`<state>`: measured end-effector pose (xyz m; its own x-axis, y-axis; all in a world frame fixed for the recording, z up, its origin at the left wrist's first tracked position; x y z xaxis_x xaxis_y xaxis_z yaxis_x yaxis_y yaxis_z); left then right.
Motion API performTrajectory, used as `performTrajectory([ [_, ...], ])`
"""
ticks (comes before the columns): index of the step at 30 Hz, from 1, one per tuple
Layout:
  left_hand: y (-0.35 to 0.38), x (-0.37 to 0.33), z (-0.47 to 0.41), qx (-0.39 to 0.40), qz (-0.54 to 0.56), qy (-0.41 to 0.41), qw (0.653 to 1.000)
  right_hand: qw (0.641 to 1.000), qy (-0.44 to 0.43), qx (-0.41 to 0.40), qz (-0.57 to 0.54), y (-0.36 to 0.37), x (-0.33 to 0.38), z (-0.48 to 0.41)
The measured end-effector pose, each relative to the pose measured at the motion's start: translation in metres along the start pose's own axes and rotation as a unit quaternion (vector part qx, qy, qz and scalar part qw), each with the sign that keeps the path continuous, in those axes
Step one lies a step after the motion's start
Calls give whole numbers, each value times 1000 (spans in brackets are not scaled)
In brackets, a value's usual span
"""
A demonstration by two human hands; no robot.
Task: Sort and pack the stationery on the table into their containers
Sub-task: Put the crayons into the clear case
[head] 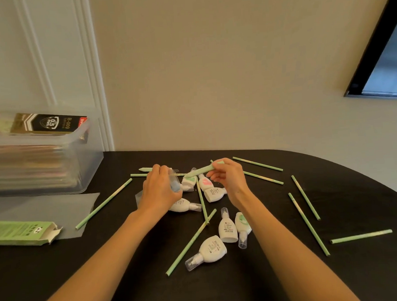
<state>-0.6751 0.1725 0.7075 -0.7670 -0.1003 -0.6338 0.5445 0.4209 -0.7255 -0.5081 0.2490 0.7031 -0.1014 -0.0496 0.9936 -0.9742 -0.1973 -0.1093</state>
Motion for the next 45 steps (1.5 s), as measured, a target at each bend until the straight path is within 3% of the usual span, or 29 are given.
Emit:
performTrajectory([
  [8,-18,7,18,10,-17,6,1000,999,-25,41,-10,38,16,20],
  [15,-29,8,22,5,-27,11,1000,984,-40,130,113,83,18,36],
  [24,-41,29,18,-5,-37,-20,999,985,-61,71,146,104,17,42],
  [31,-49,47,2,-9,-34,-30,999,969,-35,207,129,140,14,43],
  [33,-52,53,-4,-14,-35,-31,999,982,-8,162,94,134,11,23],
  [35,-54,57,-11,-21,-34,-33,999,992,20,66,105,117,3,-6],
  [38,-54,61,-22,-17,-34,-32,999,962,-25,-10,272,107,-7,-47],
  [41,-53,63,-36,-17,-49,-21,998,905,-63,-9,420,119,-14,-74],
  [45,-50,67,-55,-18,-44,-17,999,826,-35,21,562,133,-30,-99],
])
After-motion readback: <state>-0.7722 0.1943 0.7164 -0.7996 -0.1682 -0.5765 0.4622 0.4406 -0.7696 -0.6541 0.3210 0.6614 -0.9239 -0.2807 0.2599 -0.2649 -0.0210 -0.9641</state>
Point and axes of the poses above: each hand's wrist, its own z-axis away from the middle knuckle, its own y-axis out of the palm, x = y × z, the point moved 9 cm from there along -z, towards the middle knuckle, and after that the axes turned 11 degrees about z, right-handed, at the moved point
